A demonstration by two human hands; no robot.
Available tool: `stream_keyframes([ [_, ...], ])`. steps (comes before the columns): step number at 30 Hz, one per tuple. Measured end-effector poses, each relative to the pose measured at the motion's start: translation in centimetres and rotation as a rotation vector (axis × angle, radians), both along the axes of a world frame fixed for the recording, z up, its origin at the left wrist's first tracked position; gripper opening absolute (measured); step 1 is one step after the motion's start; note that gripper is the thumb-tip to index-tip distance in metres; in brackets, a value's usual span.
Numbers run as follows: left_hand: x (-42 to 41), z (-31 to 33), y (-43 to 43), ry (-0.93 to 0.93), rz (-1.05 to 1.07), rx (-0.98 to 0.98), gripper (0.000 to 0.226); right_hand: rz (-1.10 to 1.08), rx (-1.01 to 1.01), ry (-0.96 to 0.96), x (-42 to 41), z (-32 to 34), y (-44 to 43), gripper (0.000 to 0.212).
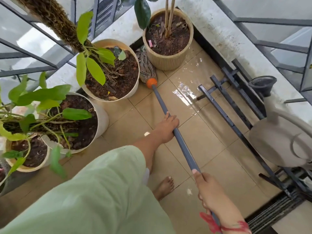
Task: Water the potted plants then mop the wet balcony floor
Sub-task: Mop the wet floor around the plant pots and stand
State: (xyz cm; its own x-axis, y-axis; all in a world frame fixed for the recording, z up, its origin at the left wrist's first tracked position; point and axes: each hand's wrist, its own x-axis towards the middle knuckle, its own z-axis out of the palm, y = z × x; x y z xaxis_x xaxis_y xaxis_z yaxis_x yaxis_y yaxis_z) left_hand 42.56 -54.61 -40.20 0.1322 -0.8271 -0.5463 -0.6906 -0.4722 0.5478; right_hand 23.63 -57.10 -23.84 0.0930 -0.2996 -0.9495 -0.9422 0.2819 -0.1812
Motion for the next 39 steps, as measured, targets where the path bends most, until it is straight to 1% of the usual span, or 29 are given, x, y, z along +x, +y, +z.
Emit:
stream_keyframes([
  [5,-5.0,2.1,3.3,0.046,-0.086,0.076,0.033,0.120,0.006,0.182,-2.4,3.9,2.3,0.049],
  [8,-6.9,3.1,5.1,0.027,-0.113,0.154,0.038,0.074,0.037,0.178,-1.3,5.8,2.4,0.061],
  [9,-6.9,3.1,5.4,0.016,-0.090,0.154,0.039,0.114,0.064,0.200,-1.0,6.0,2.1,0.055],
  [11,-5.9,3.0,5.3,0.007,0.023,0.112,0.038,0.173,0.053,0.255,-0.8,5.4,1.1,0.043],
  [13,-3.6,2.4,4.0,0.003,0.133,0.055,0.034,0.201,0.024,0.186,0.2,4.4,0.3,0.043],
  [15,-0.5,1.7,1.9,-0.016,0.196,0.020,0.030,0.213,-0.040,0.102,1.8,3.5,-0.4,0.044],
  [19,5.2,0.5,-2.1,-0.123,0.142,-0.050,0.024,0.192,-0.211,0.009,6.0,1.3,-1.9,0.042],
  [22,7.2,-0.6,-2.7,-0.174,0.130,0.007,0.027,0.268,-0.276,-0.007,8.1,-0.3,-2.4,0.041],
  [25,6.7,-1.4,-2.4,-0.117,0.166,-0.006,0.028,0.305,-0.288,0.007,7.3,-1.2,-2.0,0.041],
  [29,1.5,-0.9,-2.7,0.002,0.170,0.021,0.027,0.225,-0.194,0.041,2.6,-0.4,-2.1,0.042],
  [31,-1.8,-0.6,-3.2,0.063,0.140,0.033,0.027,0.170,-0.161,0.063,-0.4,0.3,-2.2,0.043],
  [34,-6.0,-0.1,-4.3,0.105,-0.010,0.048,0.025,0.113,-0.089,0.152,-4.4,1.4,-1.8,0.049],
  [37,-9.3,0.8,-5.1,0.054,-0.207,0.120,0.029,-0.004,-0.010,0.241,-6.7,2.2,-0.8,0.049],
  [39,-10.5,0.9,-4.7,0.000,-0.313,0.154,0.032,0.029,0.029,0.295,-7.3,2.3,0.1,0.050],
])
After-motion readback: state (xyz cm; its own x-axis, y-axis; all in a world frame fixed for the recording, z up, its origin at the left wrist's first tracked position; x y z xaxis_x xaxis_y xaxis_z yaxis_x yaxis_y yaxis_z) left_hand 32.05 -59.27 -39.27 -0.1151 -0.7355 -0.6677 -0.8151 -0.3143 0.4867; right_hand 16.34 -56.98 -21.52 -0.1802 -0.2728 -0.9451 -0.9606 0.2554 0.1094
